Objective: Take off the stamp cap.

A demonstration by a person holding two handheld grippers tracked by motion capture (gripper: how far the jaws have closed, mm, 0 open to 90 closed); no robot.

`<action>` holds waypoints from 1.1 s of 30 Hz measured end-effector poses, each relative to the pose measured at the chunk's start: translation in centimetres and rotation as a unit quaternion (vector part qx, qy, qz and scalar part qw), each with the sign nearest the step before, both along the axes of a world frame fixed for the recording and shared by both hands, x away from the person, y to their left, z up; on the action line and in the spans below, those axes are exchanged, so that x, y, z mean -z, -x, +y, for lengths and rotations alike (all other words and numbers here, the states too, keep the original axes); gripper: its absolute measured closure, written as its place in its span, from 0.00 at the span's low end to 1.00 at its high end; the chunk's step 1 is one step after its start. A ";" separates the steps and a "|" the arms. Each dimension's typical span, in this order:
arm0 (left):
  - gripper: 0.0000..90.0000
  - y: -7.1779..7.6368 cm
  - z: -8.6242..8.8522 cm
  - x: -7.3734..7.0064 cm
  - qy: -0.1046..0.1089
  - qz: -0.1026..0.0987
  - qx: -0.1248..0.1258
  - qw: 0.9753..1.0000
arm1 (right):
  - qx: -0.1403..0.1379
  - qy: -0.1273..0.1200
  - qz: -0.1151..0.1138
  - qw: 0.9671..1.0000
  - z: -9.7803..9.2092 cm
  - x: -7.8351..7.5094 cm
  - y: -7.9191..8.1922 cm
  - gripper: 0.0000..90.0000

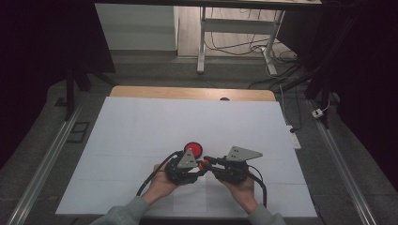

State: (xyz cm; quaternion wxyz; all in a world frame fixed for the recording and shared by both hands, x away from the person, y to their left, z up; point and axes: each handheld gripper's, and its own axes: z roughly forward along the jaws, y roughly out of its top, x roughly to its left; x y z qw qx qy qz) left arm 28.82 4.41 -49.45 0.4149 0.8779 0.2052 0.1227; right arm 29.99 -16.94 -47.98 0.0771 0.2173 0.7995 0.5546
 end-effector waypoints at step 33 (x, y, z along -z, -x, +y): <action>0.73 0.0 0.0 0.1 0.000 0.000 0.002 1.000 | 0.005 -0.014 0.013 1.000 -0.1 0.2 -0.1 0.81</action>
